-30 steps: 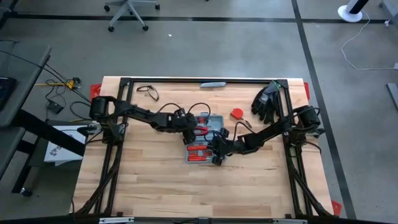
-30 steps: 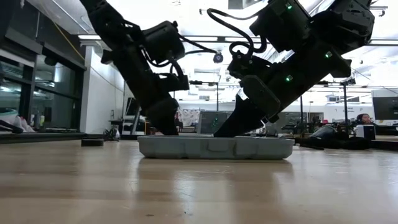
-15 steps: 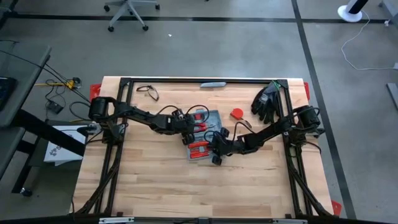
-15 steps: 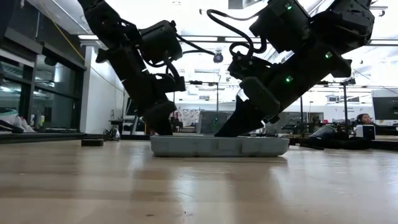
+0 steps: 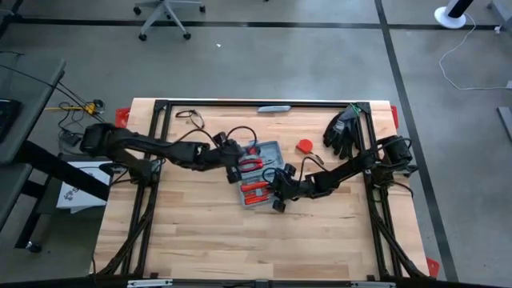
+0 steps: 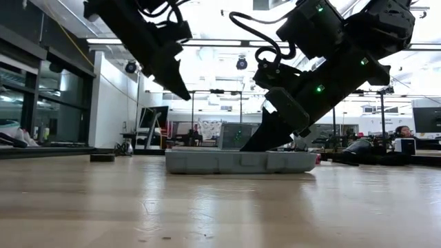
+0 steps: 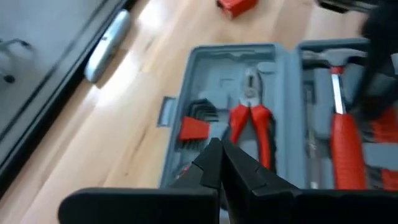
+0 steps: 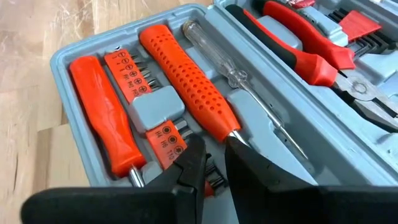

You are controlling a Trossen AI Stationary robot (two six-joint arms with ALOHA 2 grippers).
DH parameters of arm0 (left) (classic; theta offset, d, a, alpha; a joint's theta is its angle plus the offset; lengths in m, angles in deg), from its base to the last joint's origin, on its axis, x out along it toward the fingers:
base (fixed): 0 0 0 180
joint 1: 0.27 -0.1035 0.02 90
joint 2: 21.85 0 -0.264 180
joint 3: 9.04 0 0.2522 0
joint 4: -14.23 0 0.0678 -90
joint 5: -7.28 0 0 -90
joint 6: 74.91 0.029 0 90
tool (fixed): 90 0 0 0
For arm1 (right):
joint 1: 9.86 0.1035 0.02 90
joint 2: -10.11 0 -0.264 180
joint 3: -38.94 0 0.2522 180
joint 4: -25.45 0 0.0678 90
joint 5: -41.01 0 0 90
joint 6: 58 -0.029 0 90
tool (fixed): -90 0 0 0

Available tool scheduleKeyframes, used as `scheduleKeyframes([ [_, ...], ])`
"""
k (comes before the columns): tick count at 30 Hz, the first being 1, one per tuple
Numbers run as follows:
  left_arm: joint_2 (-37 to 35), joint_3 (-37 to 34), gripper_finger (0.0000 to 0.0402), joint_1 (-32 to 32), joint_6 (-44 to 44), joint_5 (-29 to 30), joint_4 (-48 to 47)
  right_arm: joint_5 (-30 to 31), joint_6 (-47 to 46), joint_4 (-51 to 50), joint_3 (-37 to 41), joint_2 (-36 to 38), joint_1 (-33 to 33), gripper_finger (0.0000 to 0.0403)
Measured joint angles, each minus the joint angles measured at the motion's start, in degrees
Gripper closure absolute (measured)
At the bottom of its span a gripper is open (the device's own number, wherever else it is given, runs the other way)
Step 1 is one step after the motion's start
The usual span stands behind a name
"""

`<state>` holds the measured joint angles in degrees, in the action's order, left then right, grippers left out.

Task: Prefit tool cases
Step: Remove the orange pliers from the gray tool case

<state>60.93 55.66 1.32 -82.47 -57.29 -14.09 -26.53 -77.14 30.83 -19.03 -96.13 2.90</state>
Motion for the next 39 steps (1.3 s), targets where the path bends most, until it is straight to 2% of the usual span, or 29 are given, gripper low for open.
scheduleKeyframes([
  [5, 0.7, 0.0, 0.04, -0.1, 2.5, -6.0, 4.0, -0.1, 3.5, 0.3, 0.0, 0.4, 0.0, 0.0347],
  [11, 5.9, 0.0, 0.0401, -1.5, 5.3, -6.9, 9.3, -0.5, 11.5, -1.6, 0.0, 7.9, -3.4, 0.0347],
  [16, 11.4, 0.0, 0.0401, -3.1, 6.5, -7.1, 12.3, -10.2, 15.0, -7.5, 0.0, 13.5, -11.1, 0.0347],
  [19, 14.3, 0.0, 0.04, -4.2, 6.9, -7.2, 13.5, -16.5, 15.2, -12.7, 0.0, 14.0, -15.8, 0.0347],
  [23, 16.7, 0.1, 0.0389, -5.7, 6.8, -10.1, 15.2, -20.5, 15.1, -16.3, 0.0, 13.2, -19.9, 0.0347],
  [27, 17.8, 0.1, 0.0379, -6.6, 6.7, -13.3, 16.6, -20.8, 14.9, -15.8, 0.0, 11.7, -21.5, 0.0347],
  [39, 17.8, 0.1, 0.0375, -6.6, 8.2, -12.7, 18.0, -20.8, 15.2, -10.7, 0.0, 11.0, -24.1, 0.0347],
])
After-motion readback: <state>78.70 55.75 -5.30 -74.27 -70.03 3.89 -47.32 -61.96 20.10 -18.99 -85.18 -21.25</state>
